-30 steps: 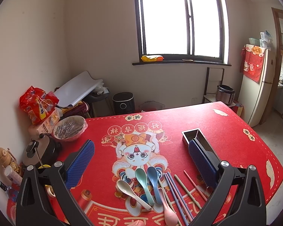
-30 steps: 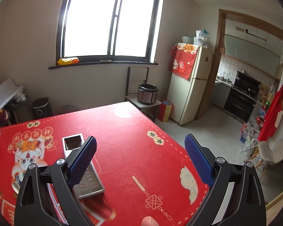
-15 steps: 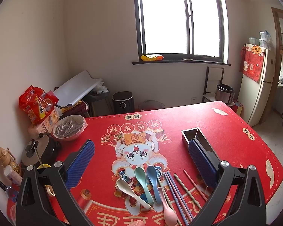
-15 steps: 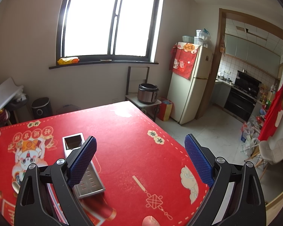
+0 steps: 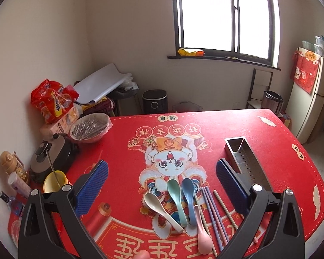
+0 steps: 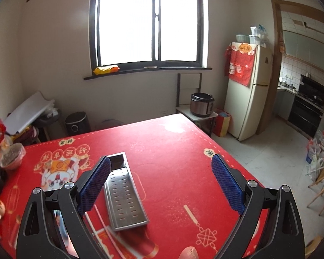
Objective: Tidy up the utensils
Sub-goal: 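Move both tools toward the spoons and chopsticks beside the steel tray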
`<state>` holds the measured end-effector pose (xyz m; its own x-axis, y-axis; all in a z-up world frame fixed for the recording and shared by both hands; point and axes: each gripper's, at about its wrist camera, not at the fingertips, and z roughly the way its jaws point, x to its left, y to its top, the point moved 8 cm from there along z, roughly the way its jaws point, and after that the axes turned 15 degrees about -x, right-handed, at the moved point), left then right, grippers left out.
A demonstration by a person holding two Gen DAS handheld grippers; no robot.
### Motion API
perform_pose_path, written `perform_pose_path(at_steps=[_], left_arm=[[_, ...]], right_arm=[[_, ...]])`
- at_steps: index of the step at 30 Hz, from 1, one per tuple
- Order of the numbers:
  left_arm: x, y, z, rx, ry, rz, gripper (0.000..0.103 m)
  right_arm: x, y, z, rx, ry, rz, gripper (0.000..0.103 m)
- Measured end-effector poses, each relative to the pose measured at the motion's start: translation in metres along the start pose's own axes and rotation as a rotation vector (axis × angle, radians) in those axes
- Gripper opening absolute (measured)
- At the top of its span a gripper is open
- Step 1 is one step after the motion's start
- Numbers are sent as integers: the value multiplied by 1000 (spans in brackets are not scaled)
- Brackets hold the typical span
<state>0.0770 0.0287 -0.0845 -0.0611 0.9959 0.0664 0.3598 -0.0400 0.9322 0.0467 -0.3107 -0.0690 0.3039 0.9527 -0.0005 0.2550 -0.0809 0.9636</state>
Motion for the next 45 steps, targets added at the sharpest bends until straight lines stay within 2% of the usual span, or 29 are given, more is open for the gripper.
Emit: perform_pose_path(at_steps=[3, 9, 14, 17, 19, 21, 22, 24, 27, 29, 32, 36, 38, 45], left_arm=[[15, -15, 9, 42, 44, -5, 98], [50, -57, 23, 150, 111, -90, 98], [67, -96, 30, 262, 155, -177, 97], [66, -119, 31, 324, 159, -240, 96], [61, -131, 31, 362, 151, -265, 89], [55, -143, 30, 395, 150, -280, 74], [53, -149, 29, 408, 148, -295, 72], [49, -159, 27, 424, 157, -327, 58], [41, -168, 24, 432, 155, -364, 42], [34, -171, 22, 434, 153, -368, 37], [27, -174, 22, 433, 156, -382, 36], [22, -182, 29, 453, 142, -425, 36], [19, -187, 38, 460, 110, -444, 36], [11, -207, 80, 519, -24, -528, 36]], right_arm=[[10, -12, 13, 21, 50, -20, 91], [27, -50, 33, 127, 141, -19, 91], [49, -86, 38, 217, 224, -148, 91], [55, -97, 45, 262, 289, -159, 91], [57, -100, 52, 270, 314, -159, 91], [61, -102, 59, 282, 350, -153, 91], [62, -104, 62, 293, 372, -146, 91], [67, -109, 66, 323, 445, -133, 91], [77, -116, 69, 340, 532, -149, 91], [83, -120, 69, 346, 584, -151, 91], [90, -126, 69, 374, 652, -122, 91], [98, -139, 66, 433, 672, -119, 91], [97, -139, 64, 424, 667, -122, 91], [68, -129, 71, 420, 501, -69, 91]])
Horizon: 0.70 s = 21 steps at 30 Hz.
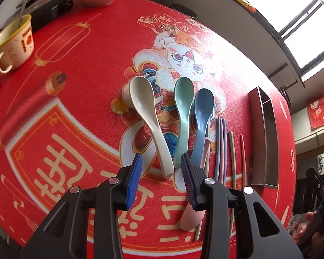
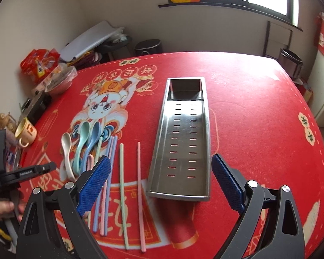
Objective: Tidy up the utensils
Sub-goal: 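Lower the left tool onto the white spoon handle and close it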
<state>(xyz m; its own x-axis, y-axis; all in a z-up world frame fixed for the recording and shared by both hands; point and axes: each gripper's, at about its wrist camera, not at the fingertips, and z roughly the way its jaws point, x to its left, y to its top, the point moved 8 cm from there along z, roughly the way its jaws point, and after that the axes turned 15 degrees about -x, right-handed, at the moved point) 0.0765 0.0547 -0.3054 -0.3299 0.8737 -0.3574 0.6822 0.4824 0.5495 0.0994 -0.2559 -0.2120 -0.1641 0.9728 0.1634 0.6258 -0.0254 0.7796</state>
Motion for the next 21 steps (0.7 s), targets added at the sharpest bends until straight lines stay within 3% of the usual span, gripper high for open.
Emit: perform_pose_path(at_steps=[5, 21], left_arm=[[9, 11, 20, 20, -79, -107, 31], [17, 6, 54, 93, -157, -162, 21]], right_arm=[[-5, -1, -11, -7, -76, 1, 91], [-2, -10, -28, -1, -185, -21, 91]])
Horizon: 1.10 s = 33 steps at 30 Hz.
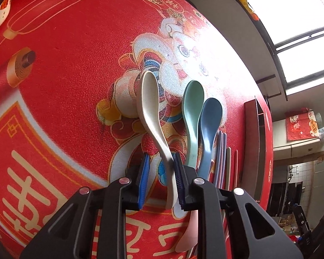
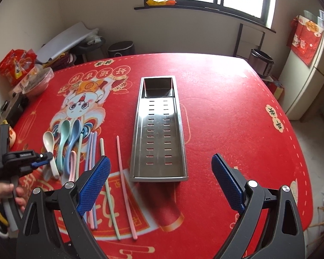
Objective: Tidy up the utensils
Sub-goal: 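Lower the left tool onto the white spoon handle and close it, then lower the right tool onto the green chopstick and close while the left tool holds the white spoon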
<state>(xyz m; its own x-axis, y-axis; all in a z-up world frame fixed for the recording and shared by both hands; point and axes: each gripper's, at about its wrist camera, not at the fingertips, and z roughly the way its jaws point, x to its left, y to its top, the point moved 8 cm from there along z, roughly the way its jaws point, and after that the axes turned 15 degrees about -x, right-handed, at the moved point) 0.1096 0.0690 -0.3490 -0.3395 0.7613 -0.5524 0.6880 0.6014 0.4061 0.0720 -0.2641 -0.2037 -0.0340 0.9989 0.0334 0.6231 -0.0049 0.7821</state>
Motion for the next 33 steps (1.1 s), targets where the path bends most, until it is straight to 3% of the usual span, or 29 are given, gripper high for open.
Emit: perform_pose_path(at_steps=[9, 14, 23, 25, 29, 33], left_arm=[[-13, -8, 7, 21, 8, 80, 8], [-12, -12, 1, 34, 54, 171, 6], [8, -20, -18, 39, 105, 232, 6], [14, -24, -23, 38, 118, 246, 6], [22, -29, -30, 38, 133, 252, 7], [25, -31, -32, 32, 127, 258, 7]], right_arm=[[-7, -1, -5, -2, -3, 14, 91], [7, -3, -2, 4, 75, 9, 91], [34, -12, 14, 55, 195, 22, 90], [42, -16, 20, 81, 213, 3, 70], [62, -26, 32, 126, 250, -57, 63], [86, -42, 43, 166, 287, -146, 43]])
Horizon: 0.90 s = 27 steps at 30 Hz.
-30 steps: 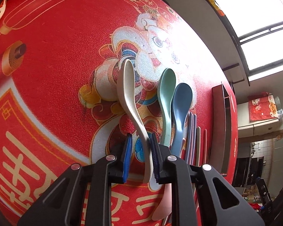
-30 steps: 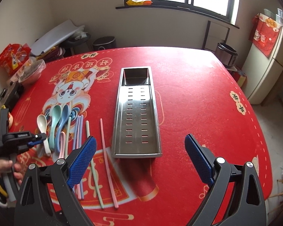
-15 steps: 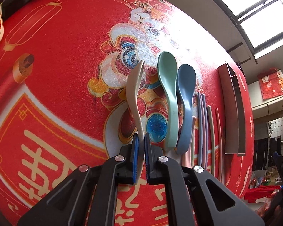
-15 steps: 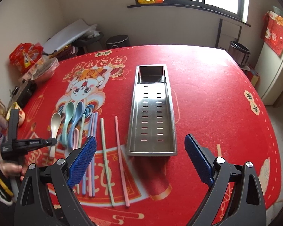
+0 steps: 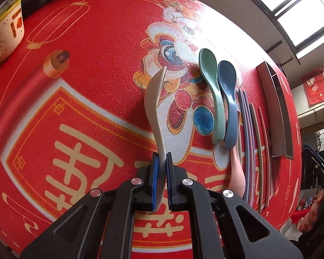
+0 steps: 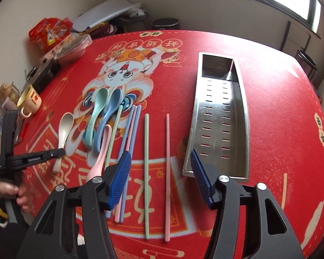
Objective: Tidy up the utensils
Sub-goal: 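Lower the right tool onto the green chopstick and close while the left tool holds the white spoon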
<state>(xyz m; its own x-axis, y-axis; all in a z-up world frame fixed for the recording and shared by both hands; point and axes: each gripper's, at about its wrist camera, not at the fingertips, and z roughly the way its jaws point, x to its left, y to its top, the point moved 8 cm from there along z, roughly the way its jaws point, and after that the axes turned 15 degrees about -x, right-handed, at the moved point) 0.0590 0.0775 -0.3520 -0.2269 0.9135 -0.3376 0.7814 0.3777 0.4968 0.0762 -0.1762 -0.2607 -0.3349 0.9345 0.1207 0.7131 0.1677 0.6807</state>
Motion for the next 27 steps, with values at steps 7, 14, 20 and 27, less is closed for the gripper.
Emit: perform_pose_path(at_steps=[7, 14, 20, 27], left_arm=[[3, -2, -2, -8, -9, 11, 9], [5, -3, -3, -13, -20, 8, 9], [5, -4, -4, -20, -23, 11, 9], [4, -3, -4, -20, -22, 15, 9]], right_arm=[[13, -29, 41, 126, 15, -70, 17], [23, -38, 61, 168, 27, -111, 13], [25, -46, 70, 208, 20, -108, 13], [23, -48, 68, 210, 44, -61, 7]])
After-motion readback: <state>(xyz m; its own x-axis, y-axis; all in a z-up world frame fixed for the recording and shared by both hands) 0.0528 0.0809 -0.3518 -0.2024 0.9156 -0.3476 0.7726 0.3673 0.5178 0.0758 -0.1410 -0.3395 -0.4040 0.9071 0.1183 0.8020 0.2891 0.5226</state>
